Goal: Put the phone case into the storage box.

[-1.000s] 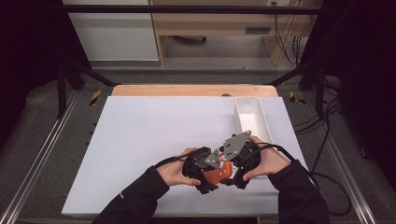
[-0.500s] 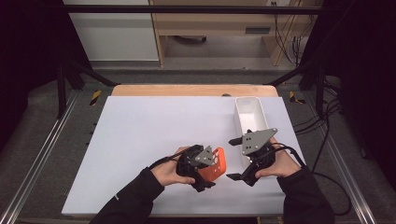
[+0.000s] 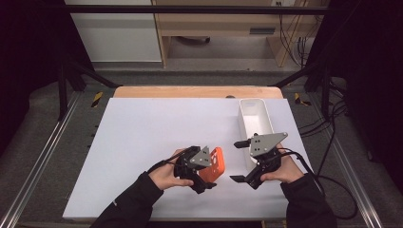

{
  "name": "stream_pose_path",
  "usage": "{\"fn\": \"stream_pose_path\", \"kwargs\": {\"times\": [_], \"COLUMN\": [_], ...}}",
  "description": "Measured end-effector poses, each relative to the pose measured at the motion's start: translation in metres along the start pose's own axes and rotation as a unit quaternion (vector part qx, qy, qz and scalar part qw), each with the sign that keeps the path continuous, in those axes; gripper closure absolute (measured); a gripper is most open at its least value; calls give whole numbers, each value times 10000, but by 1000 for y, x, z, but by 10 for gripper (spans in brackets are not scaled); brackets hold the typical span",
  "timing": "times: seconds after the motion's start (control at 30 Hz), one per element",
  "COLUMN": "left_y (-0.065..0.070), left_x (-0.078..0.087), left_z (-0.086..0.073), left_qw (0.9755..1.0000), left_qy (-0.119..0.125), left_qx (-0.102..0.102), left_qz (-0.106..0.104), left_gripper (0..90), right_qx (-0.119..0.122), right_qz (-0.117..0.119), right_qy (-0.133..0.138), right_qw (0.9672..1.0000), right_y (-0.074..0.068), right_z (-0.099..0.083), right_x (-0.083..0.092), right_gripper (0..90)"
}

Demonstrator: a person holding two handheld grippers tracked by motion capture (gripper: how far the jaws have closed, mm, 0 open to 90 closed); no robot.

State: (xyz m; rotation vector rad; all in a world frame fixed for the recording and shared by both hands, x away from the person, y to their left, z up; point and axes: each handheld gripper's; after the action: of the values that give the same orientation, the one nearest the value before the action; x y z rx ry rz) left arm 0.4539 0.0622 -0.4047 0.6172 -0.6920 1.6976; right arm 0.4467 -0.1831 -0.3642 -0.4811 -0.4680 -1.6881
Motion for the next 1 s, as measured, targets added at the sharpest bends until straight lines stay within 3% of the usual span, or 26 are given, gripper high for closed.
{"fn": "stream_pose_path", "kwargs": {"times": [0.5,1.0], "left_y": [-1,3], "left_x": [8,9], "left_z": [2,13], "left_qw": [9996,9992], "left_qy": [261,395], "left_qx": [53,-81], "left_qz": [23,-53], "left_gripper": [154,154], "right_qx": [-1,33], "right_qz": [157,243], "right_qy": [147,276], "right_qw": [9998,9993], "right_y": [-2,-4], "right_z": [0,4], "right_x": [-7,-8], "right_gripper": [5,6]}}
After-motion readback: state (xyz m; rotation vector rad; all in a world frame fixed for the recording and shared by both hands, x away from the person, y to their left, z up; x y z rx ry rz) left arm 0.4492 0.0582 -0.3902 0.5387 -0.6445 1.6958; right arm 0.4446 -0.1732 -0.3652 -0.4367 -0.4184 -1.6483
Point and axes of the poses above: each handheld gripper's, and its own axes: x roughly backward along the jaws, z roughly out of its top, y roughly to its right, and after that the axes turned 4 degrees about z, right-handed
